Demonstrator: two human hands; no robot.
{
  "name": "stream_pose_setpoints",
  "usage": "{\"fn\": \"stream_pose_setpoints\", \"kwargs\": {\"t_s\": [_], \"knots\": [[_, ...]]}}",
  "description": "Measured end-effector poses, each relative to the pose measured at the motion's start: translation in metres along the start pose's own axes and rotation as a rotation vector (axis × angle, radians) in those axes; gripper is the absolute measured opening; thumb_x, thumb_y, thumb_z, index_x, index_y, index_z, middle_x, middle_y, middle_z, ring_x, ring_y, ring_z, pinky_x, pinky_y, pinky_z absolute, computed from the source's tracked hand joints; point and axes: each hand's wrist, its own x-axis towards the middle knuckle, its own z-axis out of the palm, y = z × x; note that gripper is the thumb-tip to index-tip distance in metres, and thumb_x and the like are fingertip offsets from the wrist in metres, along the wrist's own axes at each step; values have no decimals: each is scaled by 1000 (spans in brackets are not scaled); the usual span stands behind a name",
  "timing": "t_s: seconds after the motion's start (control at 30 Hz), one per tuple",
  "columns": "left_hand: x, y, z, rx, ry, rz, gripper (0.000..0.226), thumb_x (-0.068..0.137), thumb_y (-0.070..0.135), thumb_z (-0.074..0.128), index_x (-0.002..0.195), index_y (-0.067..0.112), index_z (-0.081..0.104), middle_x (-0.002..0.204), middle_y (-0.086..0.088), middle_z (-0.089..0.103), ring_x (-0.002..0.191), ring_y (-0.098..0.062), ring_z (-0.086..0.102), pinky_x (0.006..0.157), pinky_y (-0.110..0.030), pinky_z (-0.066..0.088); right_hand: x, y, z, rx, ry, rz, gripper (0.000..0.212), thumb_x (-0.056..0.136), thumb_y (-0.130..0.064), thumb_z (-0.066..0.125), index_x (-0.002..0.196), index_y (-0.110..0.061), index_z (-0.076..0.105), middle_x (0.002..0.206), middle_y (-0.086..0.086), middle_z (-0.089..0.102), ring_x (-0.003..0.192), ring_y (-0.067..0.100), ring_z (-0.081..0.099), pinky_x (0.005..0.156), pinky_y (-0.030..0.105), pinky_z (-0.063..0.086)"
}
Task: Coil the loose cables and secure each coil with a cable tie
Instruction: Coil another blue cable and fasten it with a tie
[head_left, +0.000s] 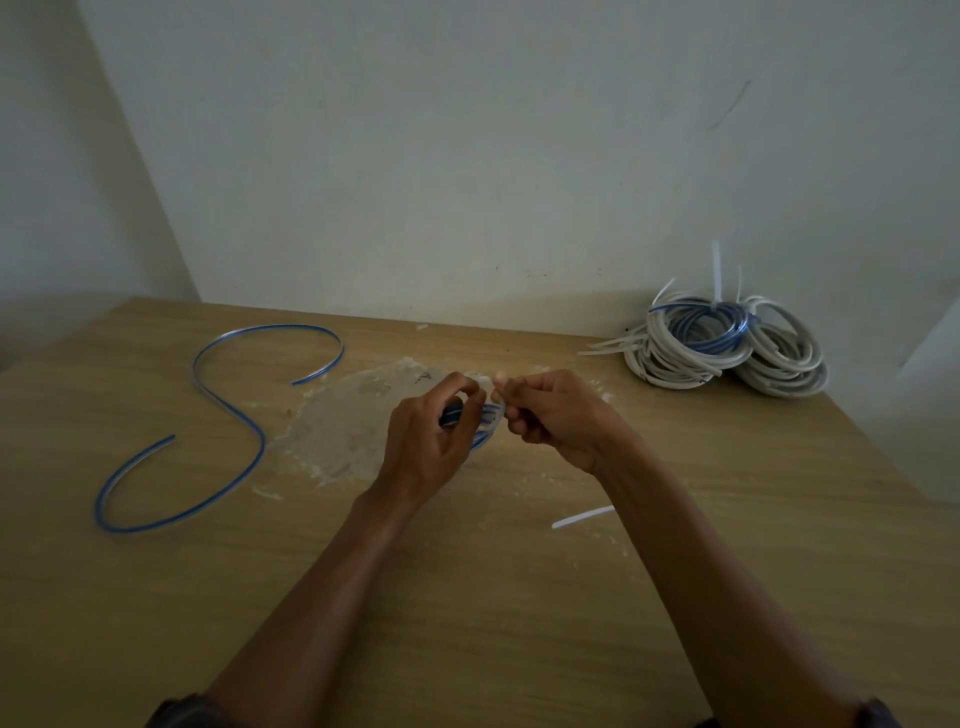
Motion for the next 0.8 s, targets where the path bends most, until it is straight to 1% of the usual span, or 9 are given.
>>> {"fn": "stream_pose_setpoints", "kwargs": {"t_s": [0.07, 0.13, 0.23, 0.37, 0.47, 0.57, 0.67, 0.73, 0.8], "knots": [[0, 2, 1, -17, -9, -21, 30, 101, 44, 52, 101, 17, 64, 87, 2, 76, 76, -9, 74, 57, -34, 60, 0, 1, -2, -32, 6, -7, 33, 95, -35, 66, 80, -5, 71, 64, 4, 59, 56, 12, 52, 55, 24, 41], [0, 3, 1, -56, -15, -76, 32, 101, 47, 52, 103, 18, 66, 87, 4, 75, 77, -6, 74, 61, -35, 61, -1, 0, -1, -85, -27, 0, 31, 95, -33, 66, 82, -6, 72, 63, 2, 60, 56, 11, 53, 55, 24, 41], [0, 0, -1, -18, 16, -72, 39, 100, 50, 52, 108, 16, 70, 90, 4, 76, 78, -6, 73, 65, -34, 61, -1, 0, 2, -78, -42, 1, 30, 97, -31, 64, 82, -6, 72, 62, 0, 60, 54, 9, 53, 56, 25, 39], [1, -1, -2, 7, 28, -56, 38, 99, 49, 56, 110, 17, 72, 92, 4, 77, 78, -7, 74, 63, -35, 61, 0, 2, 3, -35, -51, 3, 29, 96, -31, 64, 79, -9, 72, 62, 0, 59, 54, 10, 53, 58, 26, 40], [1, 0, -2, 33, 49, -43, 34, 101, 45, 55, 106, 16, 72, 87, 4, 76, 73, -8, 73, 58, -37, 59, 0, 2, 4, -16, -55, 9, 31, 96, -31, 65, 74, -11, 72, 61, 1, 59, 54, 11, 52, 57, 26, 39], [0, 7, 0, 67, 44, 20, 33, 102, 42, 52, 102, 15, 71, 81, 2, 74, 67, -12, 72, 52, -36, 56, 1, 2, 4, 71, -14, 34, 38, 96, -31, 66, 62, -14, 68, 59, 2, 56, 52, 11, 49, 53, 24, 39], [0, 12, 1, 71, 26, 71, 31, 102, 39, 52, 101, 14, 70, 82, 1, 74, 66, -13, 71, 51, -36, 56, 0, 1, 1, 103, 44, 30, 36, 94, -34, 68, 66, -10, 66, 59, 3, 55, 52, 12, 48, 51, 23, 40], [1, 11, 2, 46, 28, 30, 29, 102, 38, 54, 101, 14, 70, 85, 1, 74, 70, -12, 72, 53, -36, 57, 1, 3, 3, 38, 87, -5, 38, 93, -38, 68, 68, -9, 68, 60, 5, 57, 52, 12, 49, 52, 23, 41], [0, 10, 5, 9, 19, -22, 29, 101, 40, 55, 102, 16, 70, 88, 1, 75, 75, -12, 74, 57, -37, 59, 4, 4, 5, 22, 112, -15, 40, 94, -41, 66, 74, -7, 69, 65, 9, 58, 56, 15, 49, 53, 25, 42]]}}
